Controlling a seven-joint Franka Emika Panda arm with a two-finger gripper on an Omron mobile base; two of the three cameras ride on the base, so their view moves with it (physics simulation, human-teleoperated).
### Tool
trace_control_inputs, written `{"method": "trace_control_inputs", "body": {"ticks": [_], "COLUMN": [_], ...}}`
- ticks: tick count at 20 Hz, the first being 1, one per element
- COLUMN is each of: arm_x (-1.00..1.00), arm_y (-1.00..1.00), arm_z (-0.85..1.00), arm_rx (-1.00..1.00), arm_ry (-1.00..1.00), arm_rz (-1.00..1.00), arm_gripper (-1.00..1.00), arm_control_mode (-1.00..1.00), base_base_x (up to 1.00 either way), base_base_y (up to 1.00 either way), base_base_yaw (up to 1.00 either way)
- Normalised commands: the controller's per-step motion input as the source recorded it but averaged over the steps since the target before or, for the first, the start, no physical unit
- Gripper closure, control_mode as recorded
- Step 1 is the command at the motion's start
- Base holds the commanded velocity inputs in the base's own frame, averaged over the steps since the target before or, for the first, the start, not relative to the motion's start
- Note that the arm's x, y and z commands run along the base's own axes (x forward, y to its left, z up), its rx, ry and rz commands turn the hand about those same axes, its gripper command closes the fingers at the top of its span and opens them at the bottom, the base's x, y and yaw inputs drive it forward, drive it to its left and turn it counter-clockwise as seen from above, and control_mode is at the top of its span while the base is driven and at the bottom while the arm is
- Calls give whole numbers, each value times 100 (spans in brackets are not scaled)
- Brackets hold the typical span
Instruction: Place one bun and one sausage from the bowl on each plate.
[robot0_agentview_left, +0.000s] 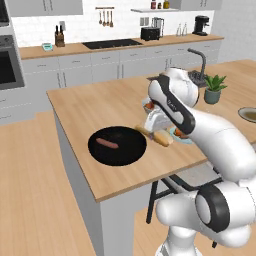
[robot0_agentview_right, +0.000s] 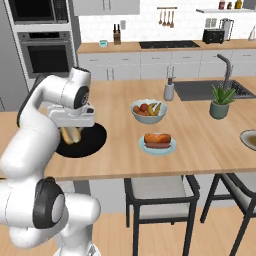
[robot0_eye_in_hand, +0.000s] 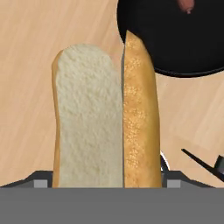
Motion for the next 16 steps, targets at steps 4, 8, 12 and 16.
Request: {"method": "trace_control_inputs", "body": {"ticks": [4, 8, 12, 16], "arm_x": [-88, 0, 0, 0], "arm_y": [0, 0, 0, 0], "arm_z": [18, 0, 0, 0], "arm_rx": [0, 0, 0, 0], "arm_ry": [12, 0, 0, 0], "arm_rz": [-4, 0, 0, 0], "arm_gripper": [100, 100, 100, 100], "arm_control_mode": [-100, 100, 100, 100], "base_base_x": [0, -90, -13, 65], "base_base_y": [0, -29, -94, -100], "base_base_yaw": [0, -4, -8, 0]}}
